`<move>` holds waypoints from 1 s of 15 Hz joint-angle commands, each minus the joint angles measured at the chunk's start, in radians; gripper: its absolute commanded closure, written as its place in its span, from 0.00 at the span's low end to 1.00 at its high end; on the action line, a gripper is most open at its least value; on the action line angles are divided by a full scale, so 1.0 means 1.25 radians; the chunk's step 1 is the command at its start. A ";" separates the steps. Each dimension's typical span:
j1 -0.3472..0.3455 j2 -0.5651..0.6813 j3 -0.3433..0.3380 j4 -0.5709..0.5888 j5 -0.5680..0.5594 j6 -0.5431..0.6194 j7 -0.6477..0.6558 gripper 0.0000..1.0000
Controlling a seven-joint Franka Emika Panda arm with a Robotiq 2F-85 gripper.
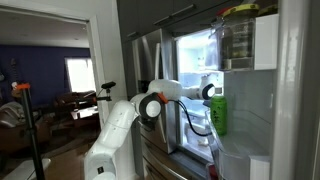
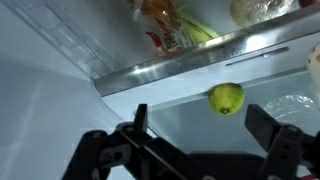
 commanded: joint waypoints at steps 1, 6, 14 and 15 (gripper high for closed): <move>-0.006 0.044 0.001 0.044 0.043 0.019 -0.039 0.00; -0.005 0.080 0.004 0.080 0.064 0.029 -0.052 0.00; -0.020 0.127 0.038 0.139 0.085 0.025 -0.062 0.03; -0.021 0.132 0.042 0.146 0.087 0.023 -0.064 0.00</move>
